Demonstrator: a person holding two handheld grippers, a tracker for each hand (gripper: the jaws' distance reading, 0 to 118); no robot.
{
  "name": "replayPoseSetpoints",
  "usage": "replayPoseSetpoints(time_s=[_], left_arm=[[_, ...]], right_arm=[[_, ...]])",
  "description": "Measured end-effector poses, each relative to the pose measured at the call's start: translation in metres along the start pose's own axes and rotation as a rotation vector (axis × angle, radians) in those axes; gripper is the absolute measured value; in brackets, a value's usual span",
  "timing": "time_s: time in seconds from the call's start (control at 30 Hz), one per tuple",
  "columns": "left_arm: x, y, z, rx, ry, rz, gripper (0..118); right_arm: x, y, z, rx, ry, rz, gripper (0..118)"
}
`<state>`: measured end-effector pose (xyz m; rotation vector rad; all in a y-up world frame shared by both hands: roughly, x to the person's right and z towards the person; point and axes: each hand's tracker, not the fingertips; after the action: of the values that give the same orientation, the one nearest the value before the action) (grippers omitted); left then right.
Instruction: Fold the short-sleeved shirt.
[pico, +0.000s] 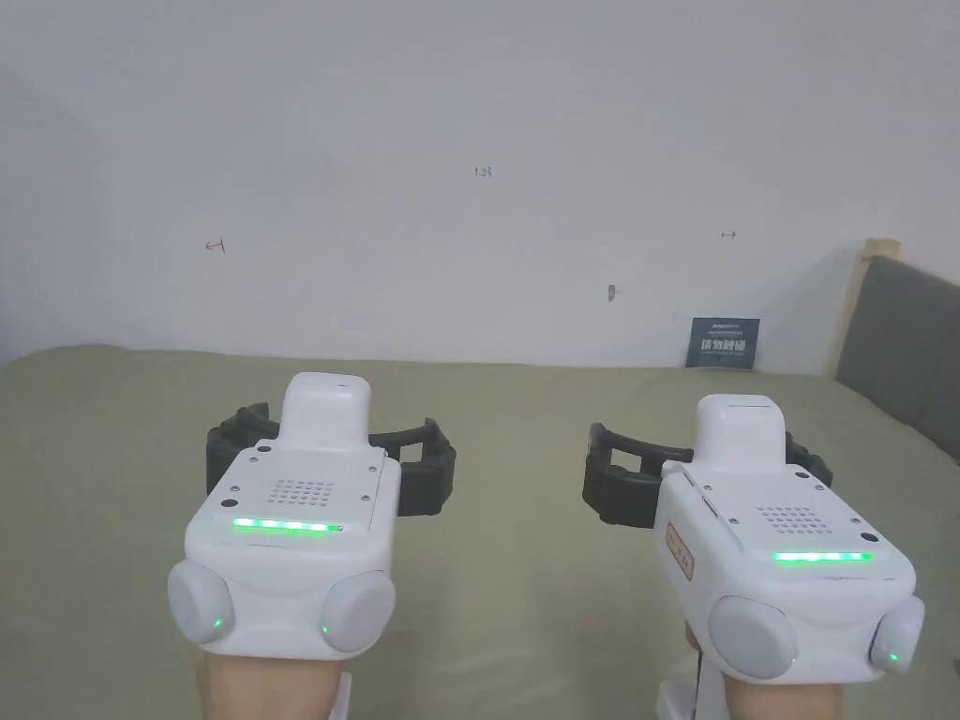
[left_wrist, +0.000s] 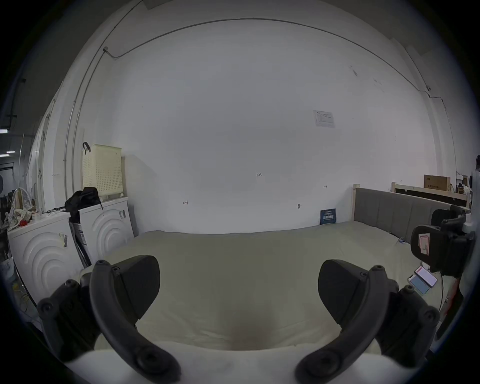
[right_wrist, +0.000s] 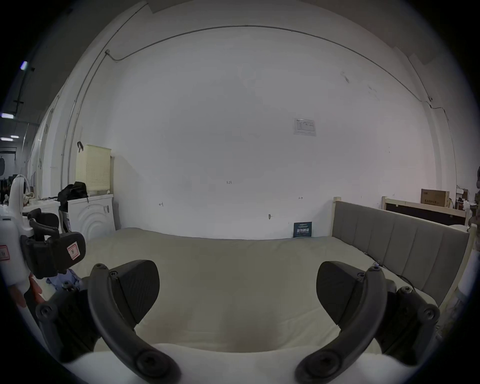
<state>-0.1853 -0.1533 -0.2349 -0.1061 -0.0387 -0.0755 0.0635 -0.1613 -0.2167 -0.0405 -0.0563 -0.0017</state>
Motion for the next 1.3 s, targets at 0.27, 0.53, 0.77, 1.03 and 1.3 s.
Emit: replayPoseSetpoints(time_s=[0.27,0.53,0.77,1.03,1.3], left_arm=[[-0.001,0.002,0.006,-0.002,-0.001,0.005,118],[-0.003,0.005,0.005,-0.008,0.0,0.001,118],[-0.003,0.006,0.002,-0.039,-0.011,-0.008,118],[-0.003,0.005,0.0,-0.066,-0.02,-0.006,118],[-0.002,0.005,0.001,-0.078,-0.023,-0.005,118]], right_arm=[[-0.006,0.002,-0.002,0.007,-0.011,0.038,118],[-0.004,0.006,-0.002,-0.03,0.031,0.003,118],[-0.019,0.011,-0.011,-0.167,-0.091,0.043,118],[-0.015,0.009,-0.003,-0.027,-0.025,0.035,118],[-0.016,0.01,0.0,-0.07,0.047,0.027,118]])
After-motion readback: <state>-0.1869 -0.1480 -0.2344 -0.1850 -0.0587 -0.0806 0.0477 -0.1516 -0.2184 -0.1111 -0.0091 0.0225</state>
